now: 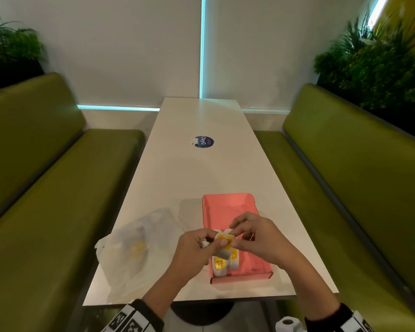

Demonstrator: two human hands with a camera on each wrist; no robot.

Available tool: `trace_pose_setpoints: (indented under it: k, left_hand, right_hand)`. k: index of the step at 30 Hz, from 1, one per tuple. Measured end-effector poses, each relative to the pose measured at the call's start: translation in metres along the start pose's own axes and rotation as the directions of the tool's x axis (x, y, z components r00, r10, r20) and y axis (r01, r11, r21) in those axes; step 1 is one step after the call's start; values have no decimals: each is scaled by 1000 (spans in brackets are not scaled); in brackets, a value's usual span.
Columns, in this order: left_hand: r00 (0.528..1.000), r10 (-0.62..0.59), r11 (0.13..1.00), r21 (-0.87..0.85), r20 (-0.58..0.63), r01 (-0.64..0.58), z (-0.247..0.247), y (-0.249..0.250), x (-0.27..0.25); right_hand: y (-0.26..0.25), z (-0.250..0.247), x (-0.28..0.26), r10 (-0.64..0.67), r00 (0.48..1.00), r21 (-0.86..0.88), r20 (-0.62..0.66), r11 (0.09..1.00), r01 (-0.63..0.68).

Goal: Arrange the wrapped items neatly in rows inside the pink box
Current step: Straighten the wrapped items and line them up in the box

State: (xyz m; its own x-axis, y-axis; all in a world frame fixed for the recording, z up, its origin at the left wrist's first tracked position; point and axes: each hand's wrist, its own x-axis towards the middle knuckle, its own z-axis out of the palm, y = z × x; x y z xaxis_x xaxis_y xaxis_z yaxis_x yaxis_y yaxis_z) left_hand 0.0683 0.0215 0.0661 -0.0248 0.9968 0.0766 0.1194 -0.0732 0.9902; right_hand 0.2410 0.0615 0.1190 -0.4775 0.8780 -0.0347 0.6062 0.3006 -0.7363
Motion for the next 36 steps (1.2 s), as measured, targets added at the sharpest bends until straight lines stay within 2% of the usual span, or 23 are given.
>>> trace_pose_setpoints:
  k: [2,7,9,11,13,16,18,20,30,36]
  left_hand:
    - [999,-10,1000,-12,-32,10,0,-1,0]
    - [992,-7,1000,-27,-128,4,-1,0,2]
    - [986,-24,999,-32,-167,18,-2,2,3]
    - [979,10,1000,7,-204,-9,-2,3,4]
    - [971,34,999,3,-236,-34,-2,3,3]
    - [969,47,998,-27,-243,-56,1,5,1]
    - [965,84,996,-9,-249,-89,4,4,0]
    - [959,129,991,11,-253,-130,6,1,0]
    - [914,287,955,9,-287,-297,9,5,-6]
    - [920,246,959,-61,-305,-277,10,10,-7]
  right_hand:
    - [0,1,1,19,999,-4,-42,1000,-19]
    - [1,-1,-2,44,995,131,-90,991,-32]
    - [0,-3,-4,59,997,243,-59,969,-43]
    - [-4,-4,-6,81,997,312,5,947,-78]
    - [-5,-4,-6,99,995,247,14,964,-99]
    - [-7,1,-3,101,994,-50,-34,993,-103]
    - [-7,6,0,90,995,-221,-42,971,-97]
    - [-7,12,1,82,995,-310,-59,946,-97]
    - [-16,19,-1,-7,979,-368,-202,927,-69]
    - [-17,21,1,-60,971,-243,-231,970,3]
